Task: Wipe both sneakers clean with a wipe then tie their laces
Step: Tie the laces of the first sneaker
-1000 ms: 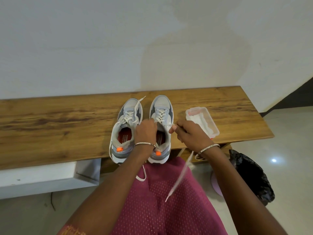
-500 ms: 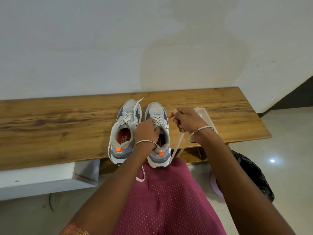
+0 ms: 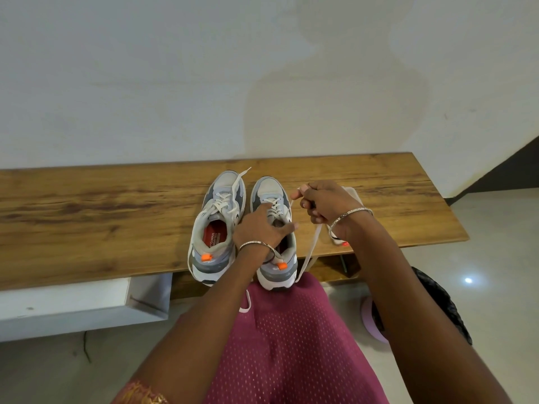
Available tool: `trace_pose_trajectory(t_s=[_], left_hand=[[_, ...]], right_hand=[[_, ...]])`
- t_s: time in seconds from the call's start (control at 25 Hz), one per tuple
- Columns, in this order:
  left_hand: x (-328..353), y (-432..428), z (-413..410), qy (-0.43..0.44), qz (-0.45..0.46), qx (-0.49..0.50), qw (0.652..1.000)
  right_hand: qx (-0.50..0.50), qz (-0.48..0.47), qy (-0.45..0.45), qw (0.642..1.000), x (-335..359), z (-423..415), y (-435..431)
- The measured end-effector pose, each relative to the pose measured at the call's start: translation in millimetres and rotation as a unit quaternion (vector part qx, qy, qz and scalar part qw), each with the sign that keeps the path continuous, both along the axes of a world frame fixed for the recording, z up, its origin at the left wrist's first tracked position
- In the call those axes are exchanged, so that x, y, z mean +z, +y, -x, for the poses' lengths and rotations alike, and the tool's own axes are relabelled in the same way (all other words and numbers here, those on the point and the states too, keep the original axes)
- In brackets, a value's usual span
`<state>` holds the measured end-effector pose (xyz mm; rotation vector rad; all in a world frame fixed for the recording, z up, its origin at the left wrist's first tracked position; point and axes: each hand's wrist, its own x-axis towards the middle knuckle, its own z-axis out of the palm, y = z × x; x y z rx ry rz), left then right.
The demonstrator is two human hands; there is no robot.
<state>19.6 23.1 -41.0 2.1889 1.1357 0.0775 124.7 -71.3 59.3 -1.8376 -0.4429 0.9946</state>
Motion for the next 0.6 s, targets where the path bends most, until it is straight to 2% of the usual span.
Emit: trace_pose_trajectory(t_s=[0.12, 0.36, 0.6], left_hand=[[-6.1, -2.4, 1.2, -0.017, -0.014, 0.019, 1.000], [-8.4, -1.6, -0.9, 0.017, -0.022, 0.021, 0.999], [-8.5, -1.9, -4.6, 0.040, -0.022, 0.024, 0.999]], right_hand=[[-0.027, -0.016, 0.030, 0.999, 16.3, -0.4, 4.5], [-0.052, -0.054, 0.073, 0.995, 34.0, 2.4, 10.8], [-0.059, -0.092, 0.059, 0.992, 33.5, 5.7, 12.7]])
